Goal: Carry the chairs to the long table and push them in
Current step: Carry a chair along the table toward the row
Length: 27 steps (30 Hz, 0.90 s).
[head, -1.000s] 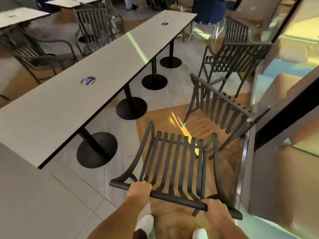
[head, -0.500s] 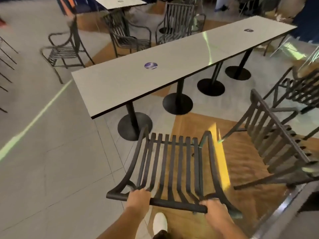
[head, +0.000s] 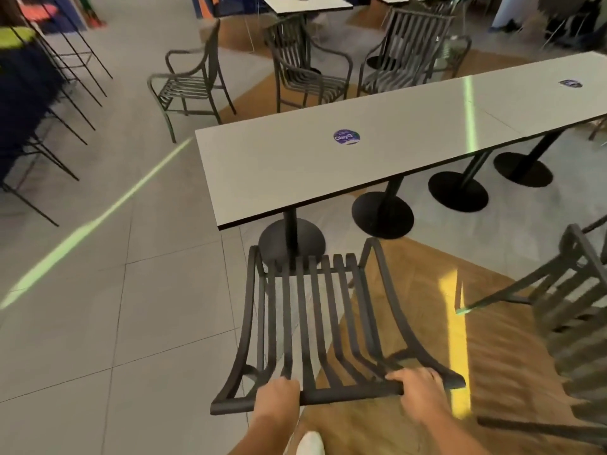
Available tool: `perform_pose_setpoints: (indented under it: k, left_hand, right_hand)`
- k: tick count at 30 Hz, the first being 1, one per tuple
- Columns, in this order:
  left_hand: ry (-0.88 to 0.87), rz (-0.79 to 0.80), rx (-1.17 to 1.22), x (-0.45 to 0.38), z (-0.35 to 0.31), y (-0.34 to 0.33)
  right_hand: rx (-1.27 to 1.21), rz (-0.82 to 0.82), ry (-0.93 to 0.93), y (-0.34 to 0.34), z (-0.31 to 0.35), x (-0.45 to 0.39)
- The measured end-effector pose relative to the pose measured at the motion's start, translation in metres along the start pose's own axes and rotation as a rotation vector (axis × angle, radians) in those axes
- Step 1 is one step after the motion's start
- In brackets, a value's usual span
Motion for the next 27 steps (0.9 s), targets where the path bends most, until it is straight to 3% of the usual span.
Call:
perform_pose_setpoints:
  k: [27]
  left_hand:
    - [0.322,-0.037,0.253,-0.124,-0.013,0.094]
  right_hand:
    - [0.138,0.09,0.331,0.119,0.009,-0.199]
Point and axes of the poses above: each hand's wrist, its own x-axis away from the middle knuckle, its own y-axis out of the back of the hand, z = x × y, the point moved 8 cm from there along -x, towards the middle knuckle, and after that the axes turned 1 degree about z, right-handed, at the moved point
